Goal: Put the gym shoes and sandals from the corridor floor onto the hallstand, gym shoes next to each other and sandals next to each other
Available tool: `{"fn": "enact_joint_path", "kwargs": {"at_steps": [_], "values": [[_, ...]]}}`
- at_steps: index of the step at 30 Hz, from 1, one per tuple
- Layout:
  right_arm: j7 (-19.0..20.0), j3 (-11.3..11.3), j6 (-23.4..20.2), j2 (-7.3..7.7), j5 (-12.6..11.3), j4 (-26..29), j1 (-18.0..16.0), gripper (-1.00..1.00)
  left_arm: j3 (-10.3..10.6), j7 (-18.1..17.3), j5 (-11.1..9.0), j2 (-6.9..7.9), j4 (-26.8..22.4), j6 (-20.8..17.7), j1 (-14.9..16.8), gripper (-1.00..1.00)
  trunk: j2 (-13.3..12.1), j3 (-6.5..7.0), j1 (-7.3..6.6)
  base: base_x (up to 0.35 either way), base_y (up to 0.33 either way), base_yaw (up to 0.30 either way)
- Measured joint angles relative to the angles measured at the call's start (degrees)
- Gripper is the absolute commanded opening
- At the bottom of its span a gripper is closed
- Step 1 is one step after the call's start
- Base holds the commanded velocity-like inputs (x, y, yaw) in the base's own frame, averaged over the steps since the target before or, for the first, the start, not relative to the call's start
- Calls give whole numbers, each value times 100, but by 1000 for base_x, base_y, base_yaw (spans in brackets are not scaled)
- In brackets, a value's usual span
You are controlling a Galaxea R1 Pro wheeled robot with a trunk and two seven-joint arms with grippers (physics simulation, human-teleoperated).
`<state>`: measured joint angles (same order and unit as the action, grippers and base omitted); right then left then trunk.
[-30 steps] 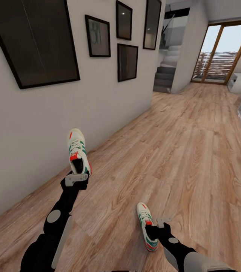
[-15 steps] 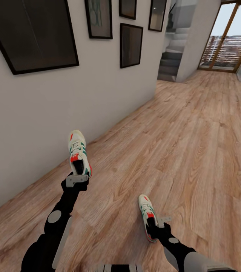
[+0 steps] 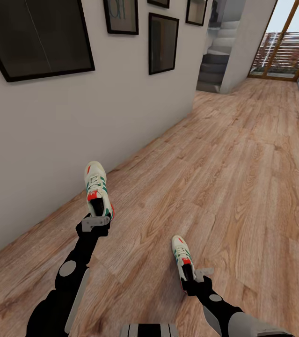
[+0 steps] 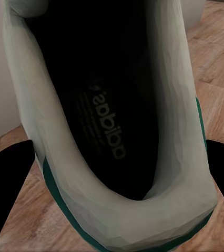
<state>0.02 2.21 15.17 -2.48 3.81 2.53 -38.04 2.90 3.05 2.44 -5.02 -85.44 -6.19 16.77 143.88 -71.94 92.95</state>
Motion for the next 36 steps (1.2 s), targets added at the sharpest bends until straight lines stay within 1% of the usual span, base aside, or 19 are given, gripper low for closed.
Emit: {"fn": "enact_joint_path", "kwargs": {"at_steps": [5,7,9,13,36], "values": [[-4,7,41,-6,11,-1,1,100,2,0,0,-5,0,0,0,-100,0,-1,0,0,0,0],[-4,6,164,-7,9,-1,1,100,4,0,0,-7,0,0,0,-100,0,-1,0,0,0,0],[-4,3,420,-7,8,-1,0,100,3,0,0,-8,0,0,0,-100,0,-1,0,0,0,0],[-3,0,579,-5,3,2,-3,100,3,0,0,-9,0,0,0,-100,0,-5,0,0,0,0],[-3,0,611,-2,1,7,-4,100,7,0,12,-9,-4,0,0,-100,31,-719,60,0,0,0]]}}
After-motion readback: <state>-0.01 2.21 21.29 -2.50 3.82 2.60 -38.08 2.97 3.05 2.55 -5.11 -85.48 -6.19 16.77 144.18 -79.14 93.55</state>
